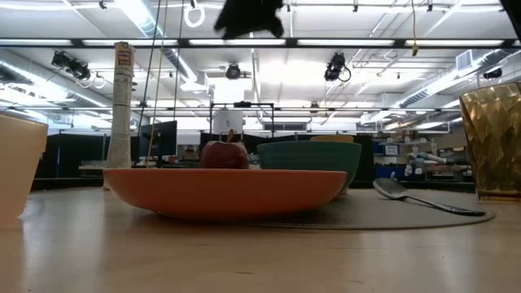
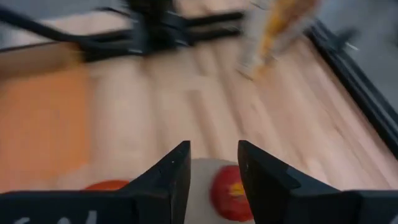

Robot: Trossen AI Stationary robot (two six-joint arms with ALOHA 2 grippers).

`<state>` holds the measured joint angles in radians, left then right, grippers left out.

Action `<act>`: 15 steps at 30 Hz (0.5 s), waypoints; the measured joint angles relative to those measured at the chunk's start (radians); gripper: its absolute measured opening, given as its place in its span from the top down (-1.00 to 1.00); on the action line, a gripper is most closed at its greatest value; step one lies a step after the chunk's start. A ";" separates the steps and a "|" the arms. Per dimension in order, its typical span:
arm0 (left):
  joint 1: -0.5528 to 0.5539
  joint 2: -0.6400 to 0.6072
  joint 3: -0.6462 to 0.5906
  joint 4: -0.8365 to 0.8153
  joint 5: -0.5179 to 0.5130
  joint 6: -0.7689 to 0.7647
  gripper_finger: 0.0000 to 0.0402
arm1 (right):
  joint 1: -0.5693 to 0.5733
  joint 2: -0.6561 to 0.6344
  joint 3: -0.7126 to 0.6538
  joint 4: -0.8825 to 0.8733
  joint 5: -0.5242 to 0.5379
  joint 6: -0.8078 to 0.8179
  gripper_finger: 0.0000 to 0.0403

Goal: Arrange a breakfast setting
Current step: Return to Home Position

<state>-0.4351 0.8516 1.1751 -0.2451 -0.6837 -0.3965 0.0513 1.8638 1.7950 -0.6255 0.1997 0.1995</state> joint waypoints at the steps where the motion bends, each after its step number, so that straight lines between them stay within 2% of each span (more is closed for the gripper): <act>1: 0.000 0.000 0.000 0.000 0.000 0.000 -0.89 | 0.010 -0.017 0.000 0.003 -0.030 -0.019 0.31; 4: 0.000 -0.001 0.000 -0.015 0.000 0.000 -0.89 | 0.044 -0.065 -0.006 0.010 -0.081 -0.067 0.37; 8: 0.000 -0.001 0.000 -0.008 0.000 -0.053 -0.89 | 0.096 -0.132 -0.068 0.065 -0.090 -0.110 0.50; 15: 0.001 0.114 0.002 0.063 0.007 -0.039 -0.89 | 0.191 -0.302 -0.353 0.317 -0.173 -0.113 0.82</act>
<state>-0.4339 0.9653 1.1770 -0.1816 -0.6763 -0.4356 0.2427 1.5620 1.4425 -0.3082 0.0263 0.0860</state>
